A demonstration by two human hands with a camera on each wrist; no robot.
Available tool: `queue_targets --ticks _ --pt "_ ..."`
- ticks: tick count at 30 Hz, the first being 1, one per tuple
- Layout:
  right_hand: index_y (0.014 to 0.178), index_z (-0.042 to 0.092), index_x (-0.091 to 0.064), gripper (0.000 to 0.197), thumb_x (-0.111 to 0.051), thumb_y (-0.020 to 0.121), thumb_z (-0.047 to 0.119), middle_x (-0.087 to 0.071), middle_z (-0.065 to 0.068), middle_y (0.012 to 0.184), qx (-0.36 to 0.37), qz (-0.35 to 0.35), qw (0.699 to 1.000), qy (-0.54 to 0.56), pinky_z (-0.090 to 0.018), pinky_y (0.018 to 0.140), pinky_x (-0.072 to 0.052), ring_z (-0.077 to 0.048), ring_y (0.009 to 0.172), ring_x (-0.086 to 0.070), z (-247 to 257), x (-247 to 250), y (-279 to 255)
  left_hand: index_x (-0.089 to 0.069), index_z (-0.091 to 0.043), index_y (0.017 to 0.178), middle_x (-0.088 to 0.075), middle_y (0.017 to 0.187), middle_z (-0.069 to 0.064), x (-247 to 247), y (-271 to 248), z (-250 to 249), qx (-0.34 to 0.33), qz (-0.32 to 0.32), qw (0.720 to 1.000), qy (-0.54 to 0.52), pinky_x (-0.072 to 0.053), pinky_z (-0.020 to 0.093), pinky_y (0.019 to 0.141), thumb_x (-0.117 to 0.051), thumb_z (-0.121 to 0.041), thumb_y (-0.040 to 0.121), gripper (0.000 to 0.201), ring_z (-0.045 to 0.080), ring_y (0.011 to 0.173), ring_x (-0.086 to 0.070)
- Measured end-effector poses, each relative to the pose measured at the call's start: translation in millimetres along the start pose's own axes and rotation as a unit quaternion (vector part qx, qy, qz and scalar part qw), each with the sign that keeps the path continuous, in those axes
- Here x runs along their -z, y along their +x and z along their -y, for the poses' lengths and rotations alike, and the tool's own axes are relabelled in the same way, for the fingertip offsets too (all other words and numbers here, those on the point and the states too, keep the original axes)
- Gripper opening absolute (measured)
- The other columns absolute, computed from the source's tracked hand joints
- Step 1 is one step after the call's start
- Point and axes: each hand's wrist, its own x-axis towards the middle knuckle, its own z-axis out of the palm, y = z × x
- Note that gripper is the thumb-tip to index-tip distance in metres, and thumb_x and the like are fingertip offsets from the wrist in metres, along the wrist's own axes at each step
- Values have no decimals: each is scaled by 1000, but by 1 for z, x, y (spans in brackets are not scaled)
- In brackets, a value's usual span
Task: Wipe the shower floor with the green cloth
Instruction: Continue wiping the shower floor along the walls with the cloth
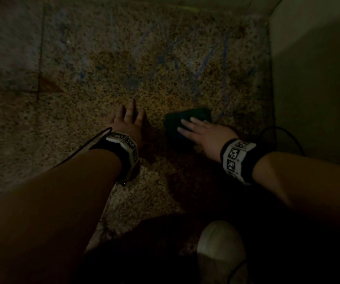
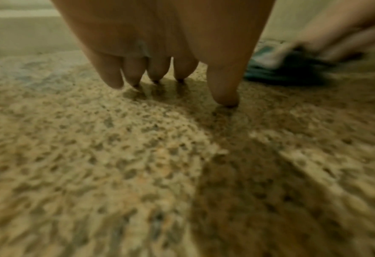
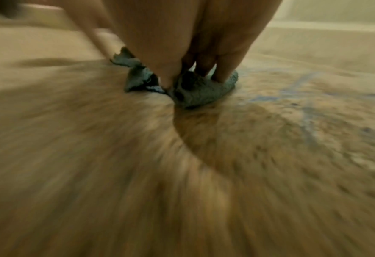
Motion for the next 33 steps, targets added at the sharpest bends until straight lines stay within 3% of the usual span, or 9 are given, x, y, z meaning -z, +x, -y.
queue_targets --ticks 4,9,14,16,19,23,28,33 --pt "150 31 10 87 -34 91 -16 21 8 157 -65 -37 994 79 -37 116 -22 -17 146 10 -13 24 26 20 -24 148 31 152 6 1 1 -4 12 17 1000 3 -15 50 115 -51 -39 96 89 32 143 16" --pt "151 27 6 82 -36 93 -12 17 4 158 -85 -55 989 105 -35 117 -18 -19 146 8 -10 22 34 16 -27 149 26 154 5 8 5 -2 14 30 999 25 -22 52 113 -55 -35 94 90 32 144 11" --pt "150 27 12 91 -36 87 -18 22 4 156 -89 -5 991 100 -38 116 -21 -21 146 12 0 4 13 16 -27 149 30 153 -1 18 5 -6 4 -18 999 50 -9 48 115 -45 -38 98 80 28 144 15" --pt "150 25 12 84 -35 91 -12 23 3 156 -79 -2 993 86 -37 118 -14 -22 146 12 2 -13 0 17 -28 148 30 153 -1 21 5 -10 -11 -18 998 65 -6 47 116 -46 -43 97 83 28 144 16" --pt "150 25 12 73 -32 98 0 20 2 157 -70 -12 994 88 -34 118 -7 -22 146 12 4 -32 -10 17 -29 148 28 154 2 19 5 -16 -23 10 998 57 -13 52 113 -49 -45 95 86 31 144 14" --pt "151 27 8 63 -29 103 9 16 4 158 -52 -53 996 57 -34 117 -13 -20 146 9 -9 -29 -4 18 -25 148 29 153 6 14 7 -24 -11 20 999 40 -21 50 113 -52 -41 95 90 35 144 12" --pt "151 29 8 78 -32 95 -9 18 7 157 -91 -53 991 84 -39 117 -18 -19 146 10 -28 0 15 13 -17 150 25 154 11 20 5 -36 12 14 1000 6 -12 49 114 -42 -42 99 79 34 144 12" --pt "151 28 7 80 -33 95 -12 17 7 158 -109 -40 988 100 -36 118 -16 -19 146 9 -28 9 20 19 -27 148 34 151 -2 22 6 -39 3 -15 1000 19 -14 48 114 -51 -40 95 88 28 144 13"
